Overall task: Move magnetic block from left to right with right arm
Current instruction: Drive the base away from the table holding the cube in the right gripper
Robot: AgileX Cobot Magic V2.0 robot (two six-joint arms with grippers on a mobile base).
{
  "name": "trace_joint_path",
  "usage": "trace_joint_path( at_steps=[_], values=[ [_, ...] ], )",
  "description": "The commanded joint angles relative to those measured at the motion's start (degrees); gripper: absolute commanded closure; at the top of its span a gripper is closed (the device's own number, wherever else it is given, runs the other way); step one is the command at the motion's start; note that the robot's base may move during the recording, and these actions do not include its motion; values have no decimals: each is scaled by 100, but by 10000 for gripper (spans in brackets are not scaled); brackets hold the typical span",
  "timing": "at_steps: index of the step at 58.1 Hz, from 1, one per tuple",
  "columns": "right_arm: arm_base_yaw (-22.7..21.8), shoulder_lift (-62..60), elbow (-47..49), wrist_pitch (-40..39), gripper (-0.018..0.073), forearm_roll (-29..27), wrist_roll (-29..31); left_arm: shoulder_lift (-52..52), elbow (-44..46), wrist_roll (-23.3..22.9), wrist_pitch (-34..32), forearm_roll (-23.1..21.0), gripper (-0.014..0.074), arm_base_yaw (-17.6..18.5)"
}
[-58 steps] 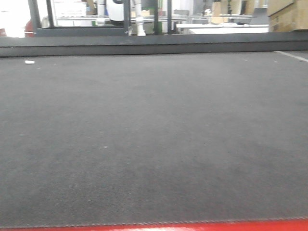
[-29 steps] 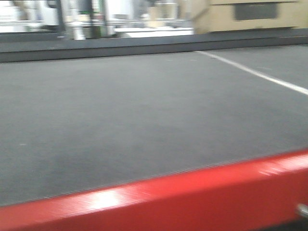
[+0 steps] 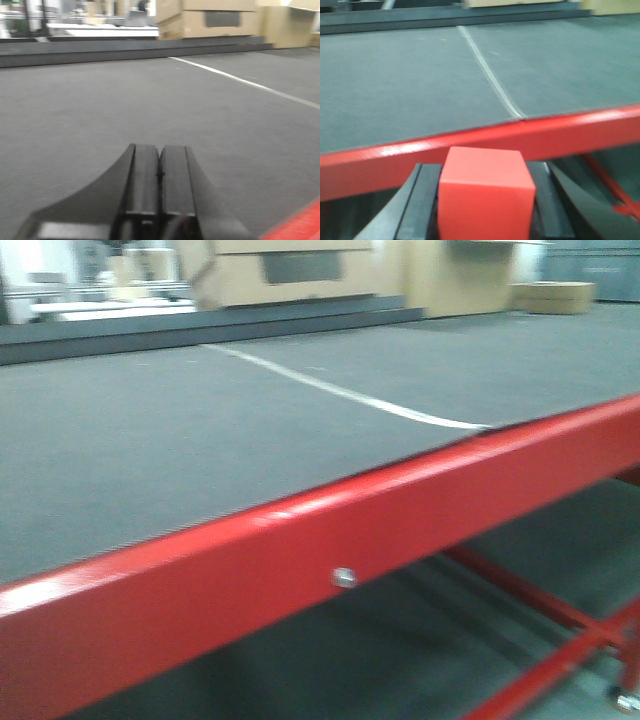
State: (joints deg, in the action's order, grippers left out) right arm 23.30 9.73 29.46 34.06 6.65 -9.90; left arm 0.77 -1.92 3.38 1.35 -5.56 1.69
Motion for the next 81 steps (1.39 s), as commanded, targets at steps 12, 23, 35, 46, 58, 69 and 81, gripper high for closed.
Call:
trace_joint_path(
  at_steps=[12, 23, 35, 46, 58, 69, 81],
  values=[
    [-42, 62, 145, -553, 313, 68, 62, 66, -45, -40, -458, -26, 722, 41],
    [-42, 62, 145, -553, 313, 68, 62, 66, -45, -40, -458, -26, 722, 41],
    [-42, 62, 145, -553, 313, 68, 62, 66, -45, -40, -458, -26, 722, 41],
    [-42, 62, 145, -553, 313, 68, 62, 66, -45, -40, -458, -26, 722, 41],
    [-42, 62, 145, -547, 313, 68, 62, 66, -45, -40, -458, -26, 722, 41],
    [-42, 62, 145, -547, 313, 68, 62, 66, -45, -40, -458, -26, 722, 29],
    [-42, 62, 145, -542, 313, 68, 62, 66, -45, -40, -458, -26, 722, 108]
  ],
)
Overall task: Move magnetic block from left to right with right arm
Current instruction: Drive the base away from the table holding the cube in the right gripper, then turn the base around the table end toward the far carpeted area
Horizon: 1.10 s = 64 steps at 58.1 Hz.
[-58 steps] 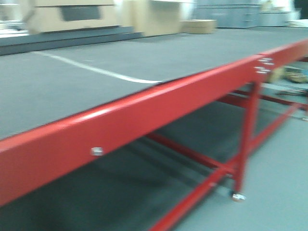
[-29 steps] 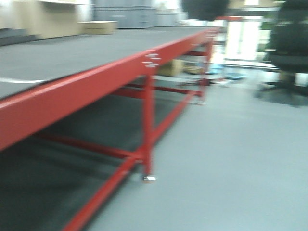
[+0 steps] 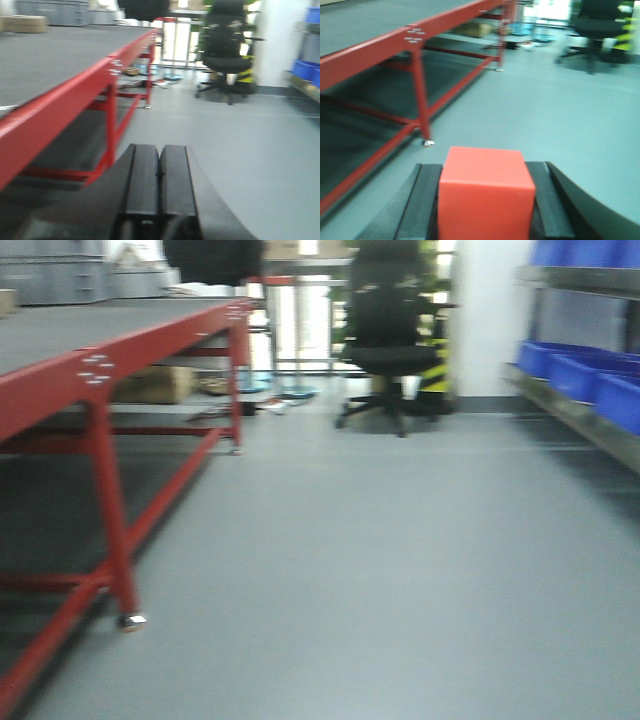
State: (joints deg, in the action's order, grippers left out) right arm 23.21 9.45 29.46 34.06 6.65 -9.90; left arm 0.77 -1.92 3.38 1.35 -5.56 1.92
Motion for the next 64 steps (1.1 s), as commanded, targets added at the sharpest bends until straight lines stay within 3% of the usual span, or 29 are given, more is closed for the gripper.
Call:
trace_joint_path(
  at_steps=[1, 64],
  values=[
    [-32, 90, 145, -542, 313, 68, 62, 77, -45, -40, -458, -26, 722, 98],
    [-32, 110, 145, -507, 313, 68, 62, 77, -45, -40, -458, -26, 722, 120]
  ],
)
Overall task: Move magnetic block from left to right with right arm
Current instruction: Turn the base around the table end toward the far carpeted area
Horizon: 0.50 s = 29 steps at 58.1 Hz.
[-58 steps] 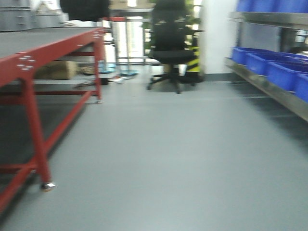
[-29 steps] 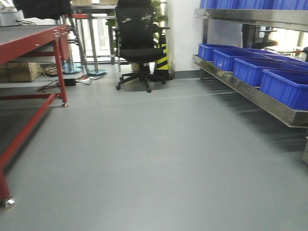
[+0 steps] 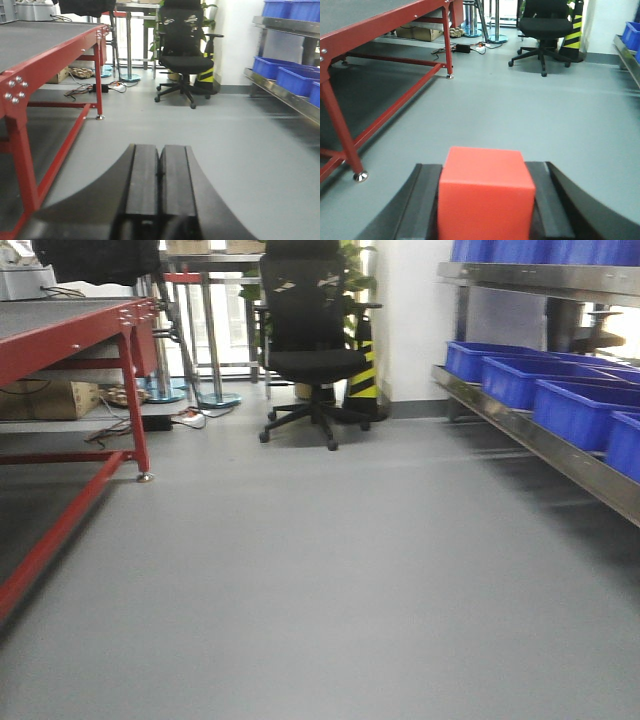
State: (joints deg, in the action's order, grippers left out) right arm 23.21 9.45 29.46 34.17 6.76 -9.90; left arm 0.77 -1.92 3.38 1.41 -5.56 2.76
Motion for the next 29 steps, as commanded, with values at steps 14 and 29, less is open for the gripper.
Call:
trace_joint_path(
  at_steps=[14, 29],
  values=[
    [-32, 110, 145, -518, 313, 58, 62, 77, -45, -40, -463, -26, 722, 35],
    [-32, 110, 145, -518, 313, 58, 62, 77, -45, -40, -463, -26, 722, 35]
  ],
)
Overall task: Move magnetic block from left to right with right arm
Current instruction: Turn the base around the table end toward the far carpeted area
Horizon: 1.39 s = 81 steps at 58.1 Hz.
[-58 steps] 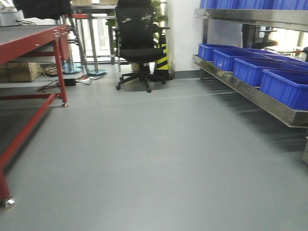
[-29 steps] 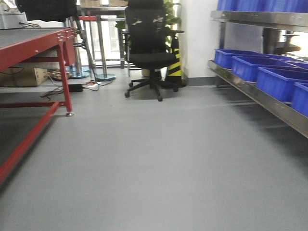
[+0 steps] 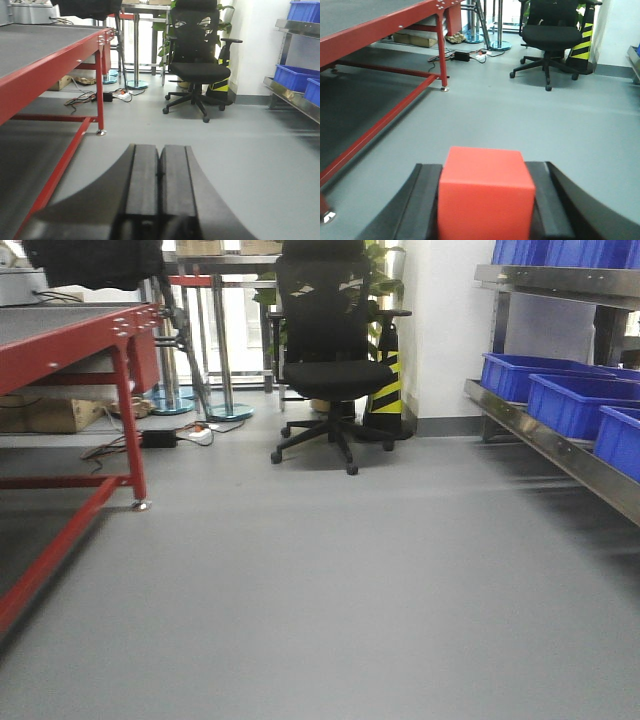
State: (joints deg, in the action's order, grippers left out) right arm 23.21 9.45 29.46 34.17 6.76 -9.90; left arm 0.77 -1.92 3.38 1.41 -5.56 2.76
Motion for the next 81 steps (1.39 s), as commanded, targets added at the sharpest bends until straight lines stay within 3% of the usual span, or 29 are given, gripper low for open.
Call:
trace_joint_path(
  at_steps=[1, 81],
  values=[
    [-32, 110, 145, -518, 313, 58, 62, 77, -45, -40, -463, -26, 722, 35],
    [-32, 117, 145, -515, 313, 58, 62, 55, -45, -40, -463, -26, 722, 35]
  ],
)
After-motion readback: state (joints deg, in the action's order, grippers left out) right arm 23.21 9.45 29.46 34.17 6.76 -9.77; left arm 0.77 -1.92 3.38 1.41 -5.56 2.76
